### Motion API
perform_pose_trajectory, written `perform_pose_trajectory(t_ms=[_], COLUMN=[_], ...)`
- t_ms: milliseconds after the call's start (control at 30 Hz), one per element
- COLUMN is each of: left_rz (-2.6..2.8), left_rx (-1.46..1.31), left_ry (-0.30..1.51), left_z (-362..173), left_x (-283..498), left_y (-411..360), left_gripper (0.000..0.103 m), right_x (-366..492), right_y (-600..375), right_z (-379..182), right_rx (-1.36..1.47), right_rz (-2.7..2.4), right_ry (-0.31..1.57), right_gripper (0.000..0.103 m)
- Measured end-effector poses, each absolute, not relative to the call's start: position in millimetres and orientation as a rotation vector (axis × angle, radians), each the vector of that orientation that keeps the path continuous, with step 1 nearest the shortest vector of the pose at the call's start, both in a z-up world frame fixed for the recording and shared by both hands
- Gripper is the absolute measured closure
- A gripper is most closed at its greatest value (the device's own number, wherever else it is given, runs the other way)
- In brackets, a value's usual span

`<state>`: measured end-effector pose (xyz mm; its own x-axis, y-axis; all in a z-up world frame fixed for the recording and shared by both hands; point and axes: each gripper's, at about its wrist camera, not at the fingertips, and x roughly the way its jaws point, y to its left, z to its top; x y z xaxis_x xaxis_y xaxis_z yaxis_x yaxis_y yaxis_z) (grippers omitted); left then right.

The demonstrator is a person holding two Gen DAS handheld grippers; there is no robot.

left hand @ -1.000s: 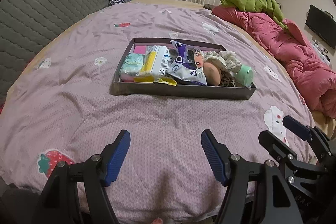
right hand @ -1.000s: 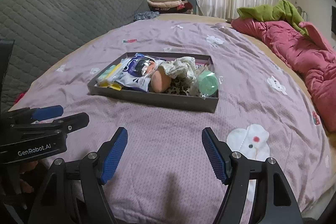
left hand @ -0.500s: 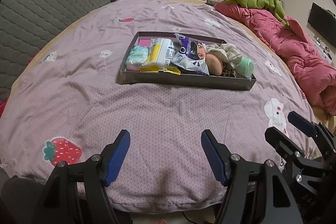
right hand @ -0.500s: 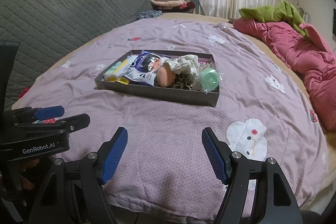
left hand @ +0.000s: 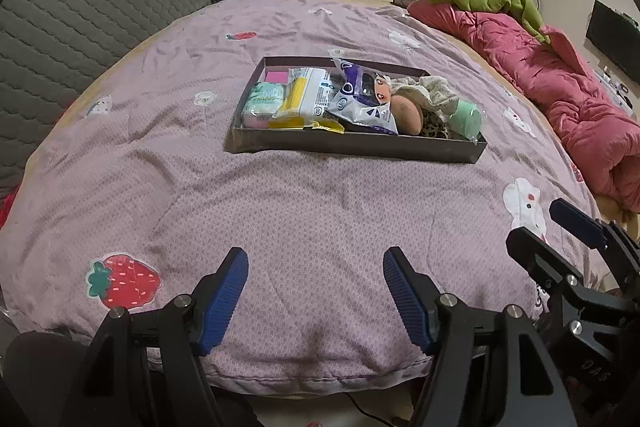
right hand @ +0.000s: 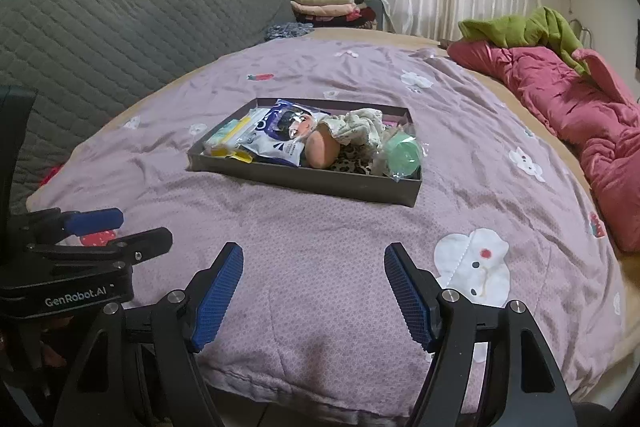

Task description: Organize soft objects

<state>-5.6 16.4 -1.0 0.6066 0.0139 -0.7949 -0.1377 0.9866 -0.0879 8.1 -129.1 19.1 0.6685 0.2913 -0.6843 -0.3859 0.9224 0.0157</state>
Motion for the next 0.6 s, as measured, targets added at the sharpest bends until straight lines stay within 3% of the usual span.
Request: perform_pose_trajectory(t_ms=[600], left_rz=[0.089], left_rx=[-0.149], left_ry=[0.954], left_z=[-15.5], left_x=[-0.1], left_y=[16.7], left_gripper=[0.033], right_x=[13.1], right_y=[-131.4], right_z=[7.9], right_rx=[-0.115], right_rz=[0.391], right_ry=[0.775], right_gripper=[0.029])
